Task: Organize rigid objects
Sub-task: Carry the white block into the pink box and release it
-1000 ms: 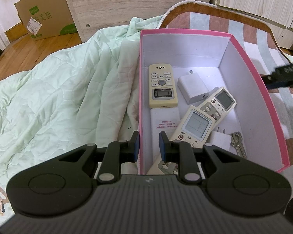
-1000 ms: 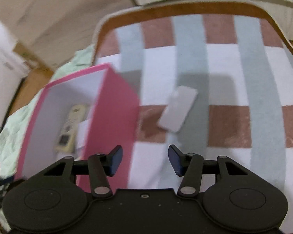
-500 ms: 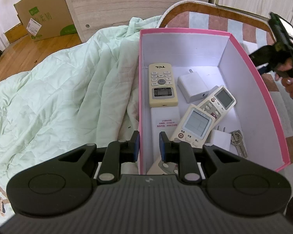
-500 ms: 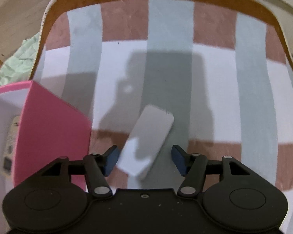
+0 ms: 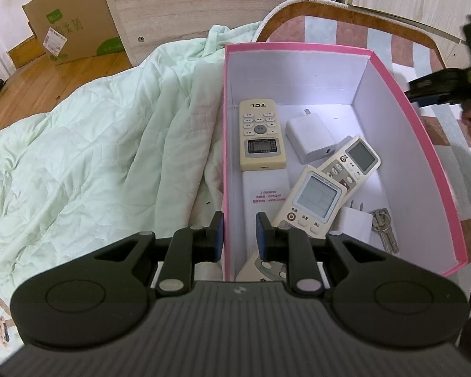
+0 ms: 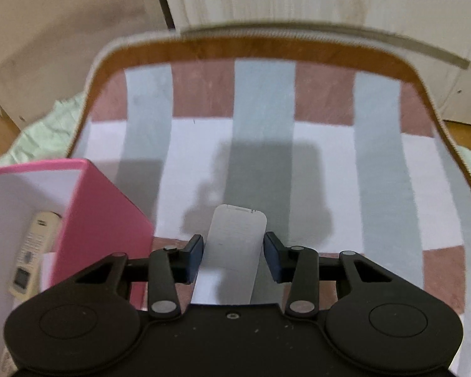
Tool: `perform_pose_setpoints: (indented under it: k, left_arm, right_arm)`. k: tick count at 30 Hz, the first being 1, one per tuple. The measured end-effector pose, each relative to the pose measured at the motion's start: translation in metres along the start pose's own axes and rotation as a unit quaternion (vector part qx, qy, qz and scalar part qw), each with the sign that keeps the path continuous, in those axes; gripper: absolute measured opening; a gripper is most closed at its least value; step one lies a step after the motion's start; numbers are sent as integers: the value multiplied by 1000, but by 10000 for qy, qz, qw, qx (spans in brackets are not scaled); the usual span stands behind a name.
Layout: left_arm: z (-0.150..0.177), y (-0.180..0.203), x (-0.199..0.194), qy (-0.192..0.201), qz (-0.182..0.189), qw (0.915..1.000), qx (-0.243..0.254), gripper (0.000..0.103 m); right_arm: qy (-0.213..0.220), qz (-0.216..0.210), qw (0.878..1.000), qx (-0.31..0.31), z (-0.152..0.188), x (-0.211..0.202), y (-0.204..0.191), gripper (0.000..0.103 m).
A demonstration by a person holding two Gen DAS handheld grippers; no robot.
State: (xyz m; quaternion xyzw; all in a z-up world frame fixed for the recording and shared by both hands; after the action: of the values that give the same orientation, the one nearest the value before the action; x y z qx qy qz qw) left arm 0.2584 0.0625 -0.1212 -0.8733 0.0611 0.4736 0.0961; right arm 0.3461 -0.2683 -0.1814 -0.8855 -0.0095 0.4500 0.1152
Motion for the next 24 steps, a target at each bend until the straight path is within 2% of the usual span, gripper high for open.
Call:
perform_pose_setpoints:
  k: [7, 12, 18, 20, 24]
  left_arm:
    - [-1, 1, 1, -2, -32, 10000, 14, 20]
    - [-2, 1, 2, -9, -18, 10000, 1, 20]
    - [-2, 1, 1, -12, 13, 10000, -18, 20]
    - [-2, 0, 0, -4, 21, 10000, -19, 20]
    - [-1, -1, -1, 15, 43, 10000, -22, 20]
  right_arm:
    - [614, -543, 9966, 43, 20, -57, -6, 47]
    - [923, -1333, 9865, -219, 25, -92, -37, 47]
    - [683, -1895, 9761, -814, 28, -100, -98, 47]
    - [539, -1911, 9740, -1092, 30, -93, -117, 47]
    - [374, -1484, 9699, -1895, 30, -67, -146, 47]
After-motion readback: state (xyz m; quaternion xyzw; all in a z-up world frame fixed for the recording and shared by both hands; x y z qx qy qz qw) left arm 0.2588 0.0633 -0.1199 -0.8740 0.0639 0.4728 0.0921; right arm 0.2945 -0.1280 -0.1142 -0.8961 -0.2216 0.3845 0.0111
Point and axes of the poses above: each gripper's, at about its wrist camera, not at the fingertips, and x roughly the way its jaws point, y to its right, z to its underside, the point moved 2 cm from there along x, roughly the way its jaws point, and after that the axes turned 4 degrees about -z, right-handed, at the moved point
